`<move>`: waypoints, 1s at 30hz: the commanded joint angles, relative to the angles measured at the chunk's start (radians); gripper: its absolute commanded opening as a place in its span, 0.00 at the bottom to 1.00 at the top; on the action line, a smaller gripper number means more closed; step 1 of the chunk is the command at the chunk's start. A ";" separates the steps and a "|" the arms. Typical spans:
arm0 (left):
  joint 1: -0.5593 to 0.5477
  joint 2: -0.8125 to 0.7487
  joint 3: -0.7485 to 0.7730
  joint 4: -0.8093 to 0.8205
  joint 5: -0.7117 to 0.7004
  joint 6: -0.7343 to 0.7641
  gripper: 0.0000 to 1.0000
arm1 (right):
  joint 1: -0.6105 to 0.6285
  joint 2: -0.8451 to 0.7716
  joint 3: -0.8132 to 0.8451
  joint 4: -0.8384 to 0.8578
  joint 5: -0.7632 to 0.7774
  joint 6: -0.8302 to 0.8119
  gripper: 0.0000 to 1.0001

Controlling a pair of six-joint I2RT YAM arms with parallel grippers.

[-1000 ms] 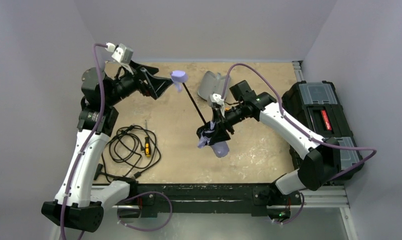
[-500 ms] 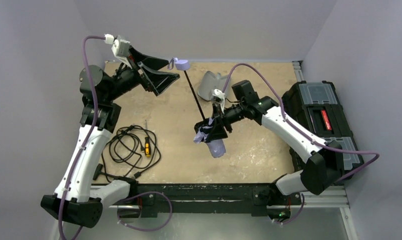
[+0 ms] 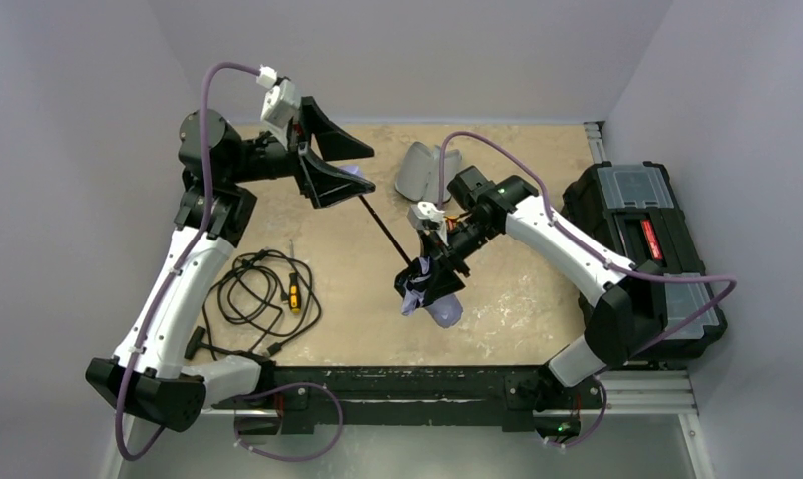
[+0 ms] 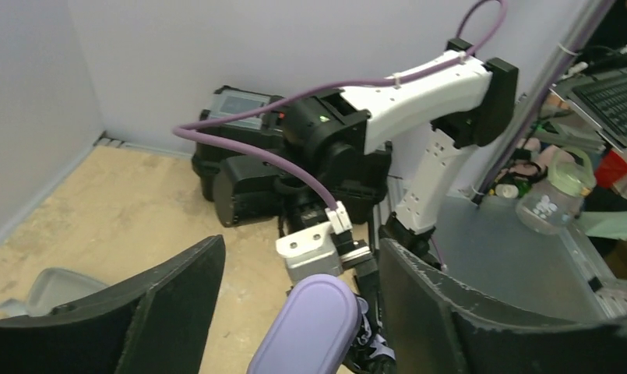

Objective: Open the umbrella

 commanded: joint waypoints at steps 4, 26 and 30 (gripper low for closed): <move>-0.025 -0.051 -0.041 -0.010 0.067 -0.006 0.64 | 0.003 -0.021 0.094 -0.138 -0.104 -0.155 0.00; -0.015 -0.039 0.065 -0.079 -0.213 -0.218 0.00 | -0.154 -0.286 -0.239 1.008 0.079 0.850 0.99; -0.013 -0.029 0.087 -0.085 -0.240 -0.238 0.00 | -0.135 -0.303 -0.319 1.152 0.145 0.932 0.99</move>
